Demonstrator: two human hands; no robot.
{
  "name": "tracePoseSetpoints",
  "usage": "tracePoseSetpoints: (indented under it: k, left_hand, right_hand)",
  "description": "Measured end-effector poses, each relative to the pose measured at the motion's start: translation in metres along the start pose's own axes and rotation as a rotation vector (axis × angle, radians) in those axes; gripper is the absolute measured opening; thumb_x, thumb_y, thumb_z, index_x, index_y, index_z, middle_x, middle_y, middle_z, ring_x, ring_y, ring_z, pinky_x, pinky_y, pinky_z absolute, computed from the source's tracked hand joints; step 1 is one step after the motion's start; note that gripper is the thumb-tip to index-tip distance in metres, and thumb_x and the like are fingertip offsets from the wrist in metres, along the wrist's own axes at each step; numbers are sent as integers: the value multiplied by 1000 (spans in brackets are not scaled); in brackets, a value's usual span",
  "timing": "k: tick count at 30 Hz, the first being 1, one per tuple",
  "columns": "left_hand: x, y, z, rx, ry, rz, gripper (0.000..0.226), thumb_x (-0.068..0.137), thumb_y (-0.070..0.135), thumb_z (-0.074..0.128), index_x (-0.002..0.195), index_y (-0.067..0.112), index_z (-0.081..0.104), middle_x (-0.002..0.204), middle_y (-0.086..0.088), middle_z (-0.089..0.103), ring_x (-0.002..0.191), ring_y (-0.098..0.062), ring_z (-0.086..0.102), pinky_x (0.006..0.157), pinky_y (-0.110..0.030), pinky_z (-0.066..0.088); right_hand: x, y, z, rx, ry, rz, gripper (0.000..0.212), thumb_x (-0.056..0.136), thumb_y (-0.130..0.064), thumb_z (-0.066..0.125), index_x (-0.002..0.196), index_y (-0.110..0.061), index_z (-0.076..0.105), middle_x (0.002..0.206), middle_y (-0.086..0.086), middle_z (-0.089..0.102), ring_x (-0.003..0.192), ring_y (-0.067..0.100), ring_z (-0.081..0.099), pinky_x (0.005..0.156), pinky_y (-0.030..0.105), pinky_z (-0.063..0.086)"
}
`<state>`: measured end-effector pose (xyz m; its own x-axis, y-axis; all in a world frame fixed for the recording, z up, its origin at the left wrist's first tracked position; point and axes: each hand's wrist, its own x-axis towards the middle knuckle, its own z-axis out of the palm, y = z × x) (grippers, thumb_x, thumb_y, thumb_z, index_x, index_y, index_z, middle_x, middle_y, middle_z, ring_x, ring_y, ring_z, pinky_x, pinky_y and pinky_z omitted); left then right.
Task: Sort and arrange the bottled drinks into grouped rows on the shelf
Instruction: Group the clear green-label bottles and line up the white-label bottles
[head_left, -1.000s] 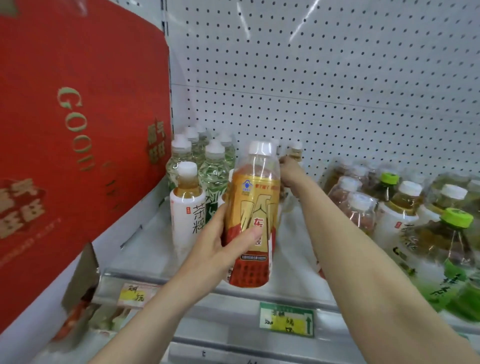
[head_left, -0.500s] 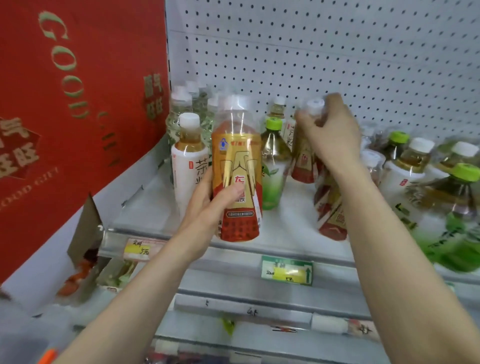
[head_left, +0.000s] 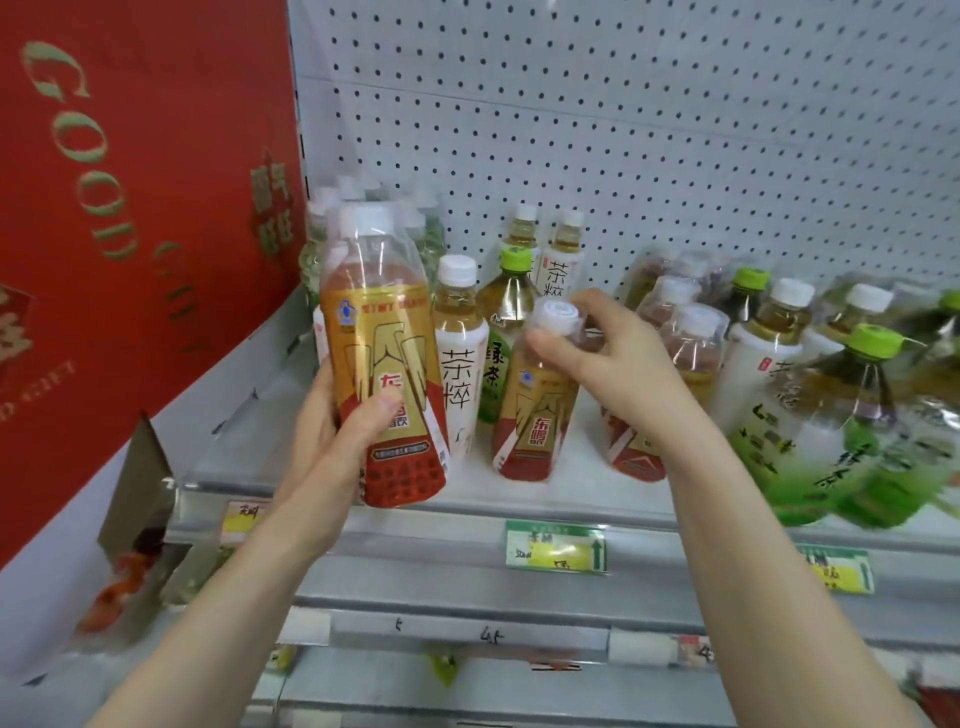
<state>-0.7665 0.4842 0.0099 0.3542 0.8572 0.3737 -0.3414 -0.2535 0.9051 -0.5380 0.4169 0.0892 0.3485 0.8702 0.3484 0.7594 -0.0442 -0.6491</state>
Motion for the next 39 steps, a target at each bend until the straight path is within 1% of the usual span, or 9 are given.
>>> tracePoseSetpoints:
  k: [3,7,11,15,20,25,33,36,39]
  left_hand:
    - [0,6,-8,45,42,36,61,60,74,72,115,53,61,117,13,71,105,-9,69,73,-18,57]
    - [-3,10,-16,48,134,66,70,62,73,72,124,46,56,120,13,70,108,-9,68,77,-21,57]
    - [-7,12,-28,62,265,92,57,70,61,68,124,48,53,121,16,69,110,-6,67,88,-32,52]
    - [-12,16,-38,84,274,96,45,72,52,69,115,57,55,120,18,68,110,-4,66,83,-23,55]
    - [-21,4,-28,210,180,104,48,66,46,74,112,41,61,110,14,72,102,-4,68,85,-21,56]
    - [-10,-25,9,212,38,17,57,72,48,73,125,38,53,121,16,68,115,-4,63,92,-24,52]
    - [24,-54,44,432,29,-67,68,85,27,74,143,25,39,136,5,56,127,-12,52,108,-47,44]
    - [13,-37,42,699,84,193,69,85,40,71,144,36,35,143,14,43,131,2,39,110,-28,36]
    - [16,-8,24,863,338,595,64,87,43,64,143,22,40,142,3,39,135,2,29,113,-22,25]
  right_hand:
    - [12,-5,-5,-137,-61,22,55,86,-53,66,128,-20,53,116,-3,62,108,18,61,87,35,51]
    - [19,-37,3,-231,205,-262,75,81,-63,60,139,-17,49,132,2,60,120,19,56,92,33,43]
    - [32,-65,35,-370,5,-251,65,83,-69,57,119,-15,56,103,3,67,97,23,63,76,34,51]
    - [38,-71,51,-369,20,-225,46,93,-51,59,112,-9,51,90,5,64,85,26,61,68,36,50]
    - [33,-70,19,-111,166,-290,28,95,-44,59,99,-19,47,74,-15,56,65,2,55,51,16,38]
    - [43,-70,-38,316,455,-219,32,91,-48,61,94,-17,54,84,-8,59,77,10,57,75,39,49]
    - [54,-60,-88,789,470,-71,22,96,-34,61,81,-18,57,69,-3,56,76,24,57,73,39,48]
    - [63,-60,-89,793,498,-56,23,98,-32,59,81,-16,57,69,-1,56,68,19,57,68,35,47]
    - [76,-59,-92,878,528,-4,24,98,-34,59,88,-13,56,79,7,56,71,21,56,67,36,48]
